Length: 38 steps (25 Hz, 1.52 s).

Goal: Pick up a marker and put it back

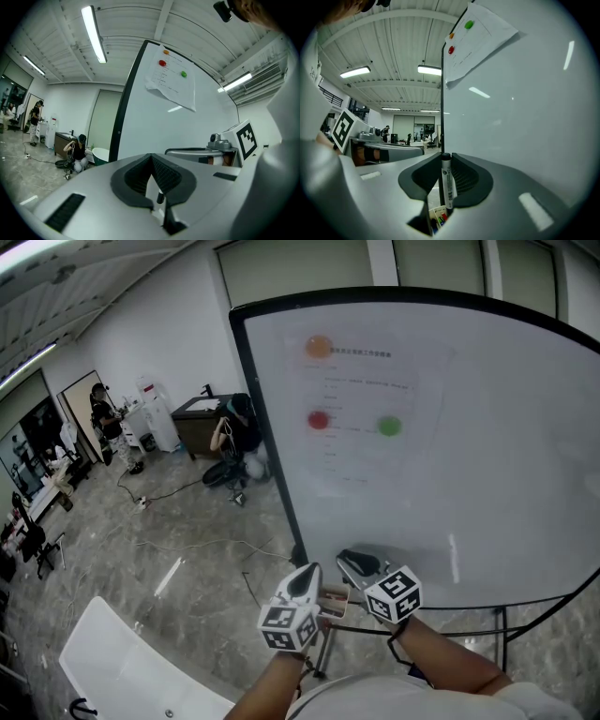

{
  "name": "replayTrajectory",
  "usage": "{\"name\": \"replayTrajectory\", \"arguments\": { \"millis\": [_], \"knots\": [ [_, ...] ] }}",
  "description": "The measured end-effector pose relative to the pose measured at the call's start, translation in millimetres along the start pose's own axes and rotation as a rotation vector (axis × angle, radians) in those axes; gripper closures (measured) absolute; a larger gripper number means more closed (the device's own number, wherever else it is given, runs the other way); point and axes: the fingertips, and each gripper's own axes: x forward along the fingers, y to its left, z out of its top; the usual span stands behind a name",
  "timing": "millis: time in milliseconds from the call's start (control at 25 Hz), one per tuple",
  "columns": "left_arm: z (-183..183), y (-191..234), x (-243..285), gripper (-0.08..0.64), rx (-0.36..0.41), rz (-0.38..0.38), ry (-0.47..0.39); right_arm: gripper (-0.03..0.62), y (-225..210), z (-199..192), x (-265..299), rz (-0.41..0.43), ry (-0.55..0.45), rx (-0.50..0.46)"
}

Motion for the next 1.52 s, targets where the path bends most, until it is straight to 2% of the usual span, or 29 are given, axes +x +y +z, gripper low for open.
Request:
{"name": "replayTrajectory", "arguments": {
  "millis": [400,720,1000,1240,1520],
  "knots": [
    [-5,7,-11,0.558,-0.010,0.020,0.006,0.528,3,-11,10,0.013,0.027,0.000],
    [-21,31,-24,0.558,-0.046,0.062,0.020,0.528,16,-59,44,0.050,0.149,-0.045],
    [-47,54,-44,0.558,-0.094,0.121,0.038,0.528,31,-115,66,0.082,0.299,-0.209],
    [-74,84,-37,0.558,-0.137,0.157,0.057,0.528,24,-173,100,0.140,0.421,-0.272],
    [-91,94,-42,0.558,-0.155,0.172,0.091,0.528,40,-210,116,0.178,0.545,-0.428]
  ]
}}
